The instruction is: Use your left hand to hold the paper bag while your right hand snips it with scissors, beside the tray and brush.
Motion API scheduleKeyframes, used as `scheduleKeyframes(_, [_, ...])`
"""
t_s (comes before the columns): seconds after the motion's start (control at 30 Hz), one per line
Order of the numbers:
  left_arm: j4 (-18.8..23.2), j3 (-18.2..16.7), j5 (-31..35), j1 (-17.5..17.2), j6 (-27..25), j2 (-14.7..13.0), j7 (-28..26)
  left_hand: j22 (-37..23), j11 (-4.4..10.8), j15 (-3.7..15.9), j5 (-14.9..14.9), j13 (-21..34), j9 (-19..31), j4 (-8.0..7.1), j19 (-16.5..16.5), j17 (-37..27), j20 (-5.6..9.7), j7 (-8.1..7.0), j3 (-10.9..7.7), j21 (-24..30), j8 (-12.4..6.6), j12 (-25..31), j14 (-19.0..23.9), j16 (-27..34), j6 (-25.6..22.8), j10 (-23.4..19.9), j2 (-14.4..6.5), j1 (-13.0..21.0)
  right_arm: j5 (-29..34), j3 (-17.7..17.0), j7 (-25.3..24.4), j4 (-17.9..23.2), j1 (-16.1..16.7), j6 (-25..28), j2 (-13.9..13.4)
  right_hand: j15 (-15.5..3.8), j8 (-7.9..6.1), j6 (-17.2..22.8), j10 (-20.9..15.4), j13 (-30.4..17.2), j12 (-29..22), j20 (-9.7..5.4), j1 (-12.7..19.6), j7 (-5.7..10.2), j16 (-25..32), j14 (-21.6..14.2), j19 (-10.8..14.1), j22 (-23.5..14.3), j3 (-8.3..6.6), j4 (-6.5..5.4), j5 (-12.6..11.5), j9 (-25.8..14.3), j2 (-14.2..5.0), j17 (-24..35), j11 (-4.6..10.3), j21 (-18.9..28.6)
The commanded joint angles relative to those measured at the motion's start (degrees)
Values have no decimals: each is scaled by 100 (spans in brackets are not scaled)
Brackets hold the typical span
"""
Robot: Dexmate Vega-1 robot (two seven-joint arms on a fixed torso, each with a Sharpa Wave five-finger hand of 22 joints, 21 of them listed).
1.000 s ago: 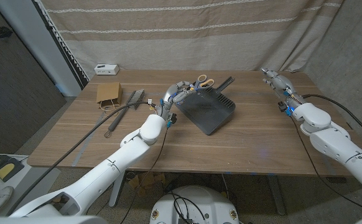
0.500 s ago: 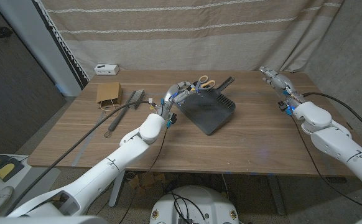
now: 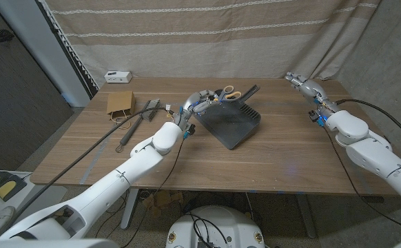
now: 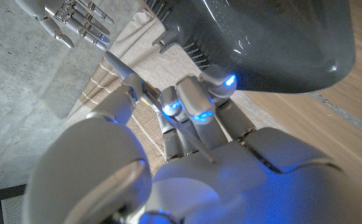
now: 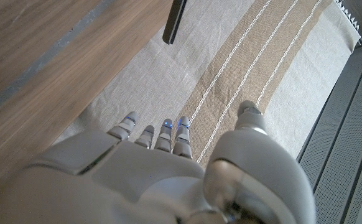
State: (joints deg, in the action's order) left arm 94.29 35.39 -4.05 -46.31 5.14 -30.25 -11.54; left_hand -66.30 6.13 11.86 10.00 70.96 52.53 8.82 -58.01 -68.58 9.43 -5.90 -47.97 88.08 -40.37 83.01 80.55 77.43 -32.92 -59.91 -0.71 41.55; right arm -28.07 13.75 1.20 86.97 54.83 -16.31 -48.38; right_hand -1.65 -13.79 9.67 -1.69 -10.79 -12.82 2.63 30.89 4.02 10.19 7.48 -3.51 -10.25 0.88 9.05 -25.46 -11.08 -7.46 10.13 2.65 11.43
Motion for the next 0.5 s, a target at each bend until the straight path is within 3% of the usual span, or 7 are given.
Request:
scheduleKeyframes(0.03, [-167, 79, 84, 237, 159, -95, 334, -15, 543, 0, 29, 13, 33, -751, 8, -28, 278, -199, -791, -9, -581, 713, 0, 37, -812, -592, -894, -791, 164, 2, -15, 130, 34, 70, -155, -228, -37, 84, 63, -13, 19, -9, 106, 58, 14, 37, -34, -22, -58, 16, -24, -10, 12, 3, 57, -3])
scheduleKeyframes(0.3, [-320, 212, 465, 357, 499, -146, 364, 11, 542, -2, 27, 13, -36, -730, 2, -36, 276, -164, -773, -5, -584, 711, 1, 53, -848, -602, -893, -789, 257, 4, -14, 223, 66, 118, -248, -220, -78, 224, 56, -14, 14, -5, 174, 87, 15, 43, -47, -22, -79, 16, -24, -12, 6, 3, 83, -7])
scheduleKeyframes(0.43, [-323, 180, 279, 344, 465, -110, 517, 23, 543, -1, 30, 13, -41, -741, 31, -11, 274, -167, -774, -20, -601, 712, -17, 32, -837, -607, -894, -801, 319, -2, -69, 301, 105, 167, -291, -227, -100, 303, 64, -14, 16, -4, 219, 106, 13, 53, -52, -22, -94, 18, -25, -14, 0, 3, 106, -7])
scheduleKeyframes(0.47, [-329, 178, 289, 344, 467, -104, 510, 58, 543, -1, 26, 14, -44, -735, 33, -22, 278, -163, -760, -37, -607, 713, -4, 44, -843, -608, -897, -799, 349, -13, -128, 315, 127, 146, -278, -226, -106, 331, 100, -13, 29, -4, 244, 120, 14, 55, -54, -22, -102, 19, -25, -15, -2, 3, 147, -7])
scheduleKeyframes(0.5, [-332, 175, 290, 346, 464, -101, 514, 14, 544, -1, 28, 14, -54, -734, -3, -34, 277, -169, -766, 4, -606, 713, 4, 56, -846, -612, -899, -797, 357, -20, -150, 325, 141, 138, -273, -226, -136, 490, 198, -11, 62, 4, 358, 192, 24, 57, -54, -21, -131, 14, -22, -18, 3, 3, 441, -4])
